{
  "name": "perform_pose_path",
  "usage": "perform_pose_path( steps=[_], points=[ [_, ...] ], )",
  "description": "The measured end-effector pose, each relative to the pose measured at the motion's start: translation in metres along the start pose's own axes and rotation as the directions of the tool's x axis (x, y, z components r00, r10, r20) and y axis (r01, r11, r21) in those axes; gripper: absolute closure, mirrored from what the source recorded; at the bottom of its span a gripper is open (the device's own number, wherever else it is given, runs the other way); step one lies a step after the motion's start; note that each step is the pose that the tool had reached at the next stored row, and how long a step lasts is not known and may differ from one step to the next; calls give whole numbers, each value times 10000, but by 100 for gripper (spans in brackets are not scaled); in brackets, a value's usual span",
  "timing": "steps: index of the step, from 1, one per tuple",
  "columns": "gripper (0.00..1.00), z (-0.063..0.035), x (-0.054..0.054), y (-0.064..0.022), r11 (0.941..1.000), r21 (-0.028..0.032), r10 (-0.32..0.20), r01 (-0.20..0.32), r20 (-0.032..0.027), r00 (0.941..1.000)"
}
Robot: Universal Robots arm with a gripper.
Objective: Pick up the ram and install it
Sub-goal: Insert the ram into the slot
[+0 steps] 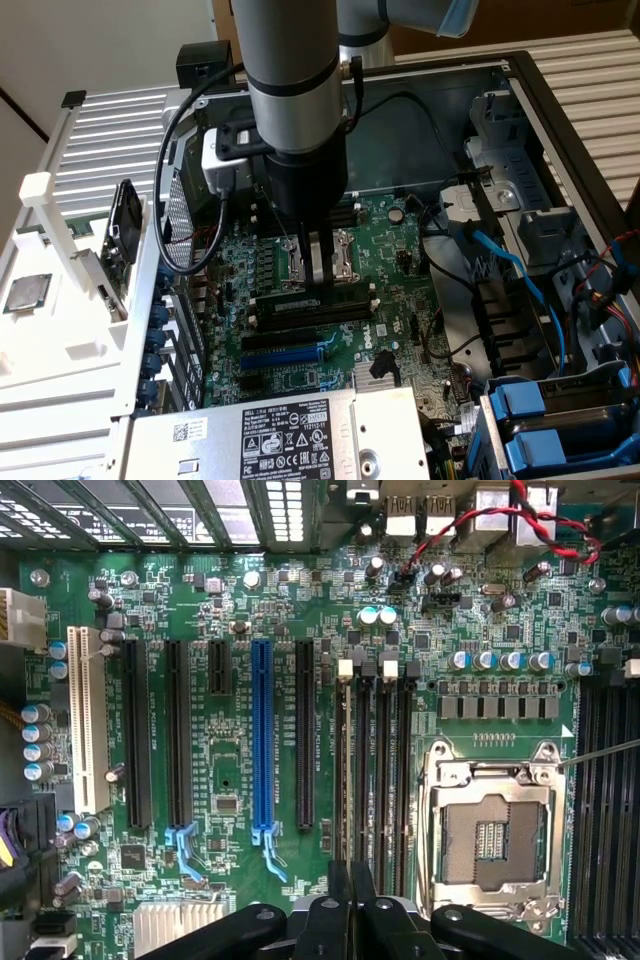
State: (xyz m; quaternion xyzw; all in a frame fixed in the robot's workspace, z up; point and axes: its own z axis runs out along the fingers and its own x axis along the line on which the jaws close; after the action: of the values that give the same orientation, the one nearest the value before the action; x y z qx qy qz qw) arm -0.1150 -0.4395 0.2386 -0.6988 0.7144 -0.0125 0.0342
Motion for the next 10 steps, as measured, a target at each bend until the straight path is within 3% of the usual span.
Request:
perform_pose_path(
  steps=[10],
  points=[
    [88, 7, 4, 0, 10000, 0, 18, -18, 9, 10000]
  ],
)
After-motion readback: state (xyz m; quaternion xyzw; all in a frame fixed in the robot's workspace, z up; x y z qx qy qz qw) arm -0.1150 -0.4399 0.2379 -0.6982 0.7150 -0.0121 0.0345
